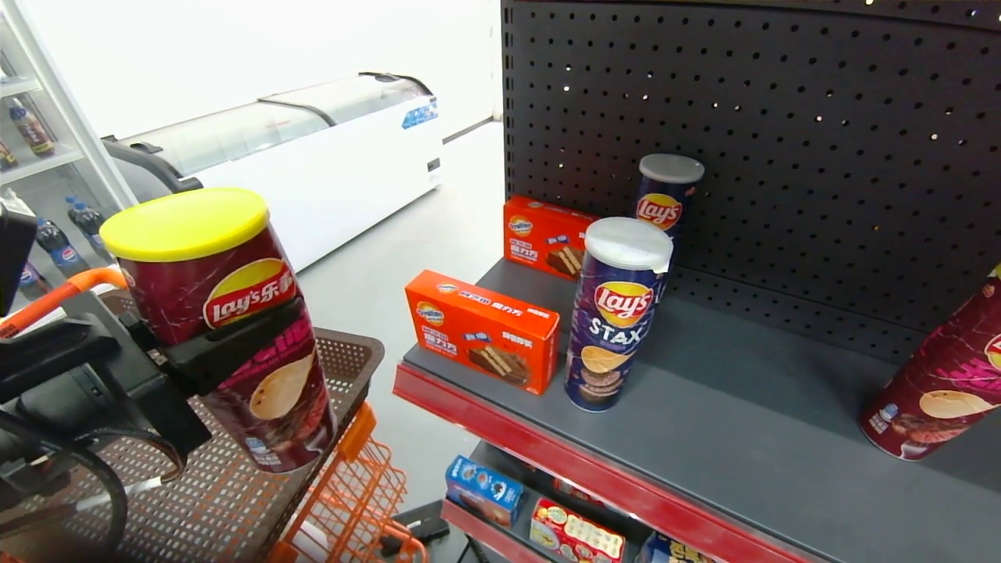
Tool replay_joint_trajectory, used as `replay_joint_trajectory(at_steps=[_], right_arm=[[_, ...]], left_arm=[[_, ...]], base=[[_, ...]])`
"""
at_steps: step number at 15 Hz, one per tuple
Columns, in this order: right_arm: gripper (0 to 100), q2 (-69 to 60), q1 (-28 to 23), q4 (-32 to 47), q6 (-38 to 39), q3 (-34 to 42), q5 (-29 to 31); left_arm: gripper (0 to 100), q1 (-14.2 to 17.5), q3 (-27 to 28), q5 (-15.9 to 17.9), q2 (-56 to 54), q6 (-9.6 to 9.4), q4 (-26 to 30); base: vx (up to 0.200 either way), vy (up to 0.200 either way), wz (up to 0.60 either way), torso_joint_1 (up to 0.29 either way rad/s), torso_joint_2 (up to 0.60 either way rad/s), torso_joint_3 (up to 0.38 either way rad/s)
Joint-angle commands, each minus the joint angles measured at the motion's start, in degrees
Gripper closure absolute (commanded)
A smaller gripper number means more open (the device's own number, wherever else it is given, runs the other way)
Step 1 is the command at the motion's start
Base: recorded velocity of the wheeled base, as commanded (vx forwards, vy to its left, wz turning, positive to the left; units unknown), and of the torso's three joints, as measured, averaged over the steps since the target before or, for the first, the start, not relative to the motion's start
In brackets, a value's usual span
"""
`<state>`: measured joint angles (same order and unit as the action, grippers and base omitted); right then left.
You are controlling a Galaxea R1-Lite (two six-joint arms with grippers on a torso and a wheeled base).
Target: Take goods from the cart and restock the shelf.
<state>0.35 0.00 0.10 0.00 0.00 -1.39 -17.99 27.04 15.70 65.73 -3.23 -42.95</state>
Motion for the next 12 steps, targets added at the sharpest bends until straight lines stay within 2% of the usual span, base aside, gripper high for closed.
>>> replay_joint_trajectory(at_steps=[1, 4, 7, 9, 12], right_arm=[[0, 0.1, 0.0, 0.0, 0.0, 0.0, 0.0], [0, 0.1, 0.0, 0.0, 0.0, 0.0, 0.0], [0, 0.1, 0.0, 0.0, 0.0, 0.0, 0.0], [0, 0.1, -0.1, 0.1, -0.1, 0.0, 0.0], [0, 0.1, 0.0, 0.0, -0.1, 0.0, 0.0]], left_arm=[[100, -0.5, 0.6, 0.1, -0.1, 0.07, 0.2], [100, -2.3, -0.4, 0.8, -0.1, -0.11, 0.1], [100, -7.2, 0.1, 1.1, 1.5, -0.29, -0.6], [100, -11.2, 0.1, 1.0, 4.3, -0.37, -3.2], [100, -15.6, 4.1, 1.1, 10.5, -0.11, -6.0]], base=[[0.000, 0.000, 0.00, 0.000, 0.00, 0.000], [0.000, 0.000, 0.00, 0.000, 0.00, 0.000], [0.000, 0.000, 0.00, 0.000, 0.00, 0.000], [0.000, 0.000, 0.00, 0.000, 0.00, 0.000], [0.000, 0.000, 0.00, 0.000, 0.00, 0.000]])
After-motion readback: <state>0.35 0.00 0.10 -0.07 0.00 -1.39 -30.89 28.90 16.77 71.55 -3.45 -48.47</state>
